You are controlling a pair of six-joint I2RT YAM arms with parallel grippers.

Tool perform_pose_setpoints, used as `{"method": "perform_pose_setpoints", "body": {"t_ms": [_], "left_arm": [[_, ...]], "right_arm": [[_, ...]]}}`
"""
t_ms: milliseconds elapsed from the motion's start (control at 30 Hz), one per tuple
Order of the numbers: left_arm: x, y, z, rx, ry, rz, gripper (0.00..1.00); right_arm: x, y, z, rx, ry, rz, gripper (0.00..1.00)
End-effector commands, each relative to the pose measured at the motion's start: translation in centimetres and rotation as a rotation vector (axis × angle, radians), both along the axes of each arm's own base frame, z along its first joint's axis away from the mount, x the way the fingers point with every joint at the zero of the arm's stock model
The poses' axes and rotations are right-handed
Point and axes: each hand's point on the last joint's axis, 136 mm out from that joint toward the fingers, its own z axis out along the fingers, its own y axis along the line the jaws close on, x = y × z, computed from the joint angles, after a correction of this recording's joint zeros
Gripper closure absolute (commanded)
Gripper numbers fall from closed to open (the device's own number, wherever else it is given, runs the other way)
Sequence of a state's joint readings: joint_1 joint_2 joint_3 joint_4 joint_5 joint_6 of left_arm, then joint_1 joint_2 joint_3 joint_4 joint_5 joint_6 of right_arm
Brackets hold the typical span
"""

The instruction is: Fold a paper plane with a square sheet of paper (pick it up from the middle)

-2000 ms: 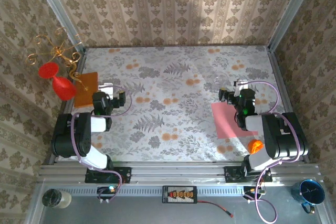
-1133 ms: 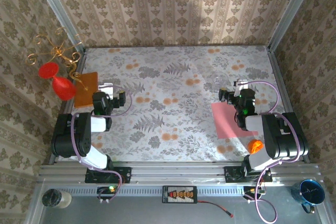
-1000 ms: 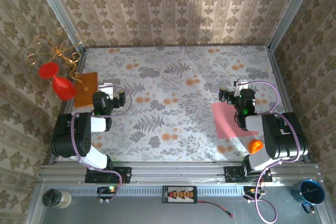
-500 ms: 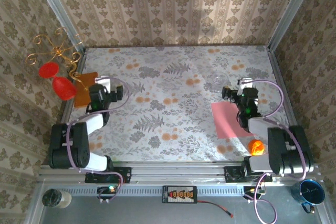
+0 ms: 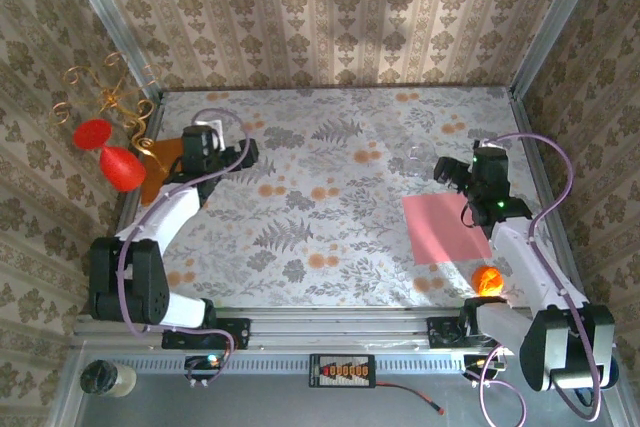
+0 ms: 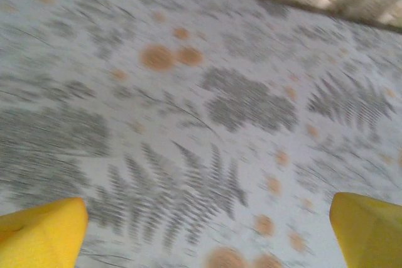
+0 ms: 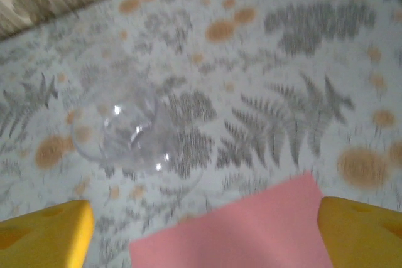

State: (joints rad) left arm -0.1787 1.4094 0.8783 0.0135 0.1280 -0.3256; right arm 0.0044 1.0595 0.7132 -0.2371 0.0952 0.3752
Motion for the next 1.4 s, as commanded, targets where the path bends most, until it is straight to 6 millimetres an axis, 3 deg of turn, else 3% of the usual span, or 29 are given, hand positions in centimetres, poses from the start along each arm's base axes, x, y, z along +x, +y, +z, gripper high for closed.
{"method": "perform_pose_setpoints", "body": {"t_ms": [0,100,200,300,467,633,867,1033,1167,1200,1367], "left_arm": [[-1.6,-5.3,-0.8,-0.114,0.112,-0.122,0.00],[-2.3,-9.1,-1.3,-0.116,0.140,-0.208,0.00],[-2.6,-11.8,-2.0,-0.128,0.157,-0.253,0.00],[-2.6,-13.6,-2.5,-0.146,0.174,-0.277,0.00],[-3.3,-15.3,-3.4,-0.185,0.205,-0.309,0.00],[-3.9,-15.0,-3.9,-0.172,0.221,-0.312,0.00],[-4.0,-14.3,-4.4,-0.151,0.233,-0.294,0.00],[-3.9,-13.9,-4.8,-0.147,0.228,-0.278,0.00],[-3.9,-13.3,-5.1,-0.147,0.232,-0.254,0.00],[-3.5,-12.4,-5.2,-0.149,0.232,-0.227,0.00],[-3.1,-9.5,-5.7,-0.170,0.250,-0.142,0.00]], "right_arm": [[-3.4,1.8,-2.7,0.139,0.189,0.020,0.10],[-4.6,2.8,-4.9,0.225,0.284,0.003,0.13],[-5.0,3.5,-7.6,0.276,0.386,-0.012,0.23],[-4.9,4.3,-9.7,0.308,0.444,-0.016,0.34],[-4.1,5.7,-11.2,0.326,0.466,-0.021,0.45],[-4.2,6.5,-13.5,0.320,0.527,-0.054,0.57],[-4.9,7.6,-15.2,0.272,0.588,-0.073,0.56],[-5.2,8.6,-15.0,0.255,0.611,-0.064,0.56],[-5.2,11.1,-15.1,0.295,0.611,-0.043,0.56],[-5.0,11.8,-15.0,0.303,0.604,-0.037,0.56],[-3.8,17.8,-14.6,0.362,0.555,0.008,0.55]]}}
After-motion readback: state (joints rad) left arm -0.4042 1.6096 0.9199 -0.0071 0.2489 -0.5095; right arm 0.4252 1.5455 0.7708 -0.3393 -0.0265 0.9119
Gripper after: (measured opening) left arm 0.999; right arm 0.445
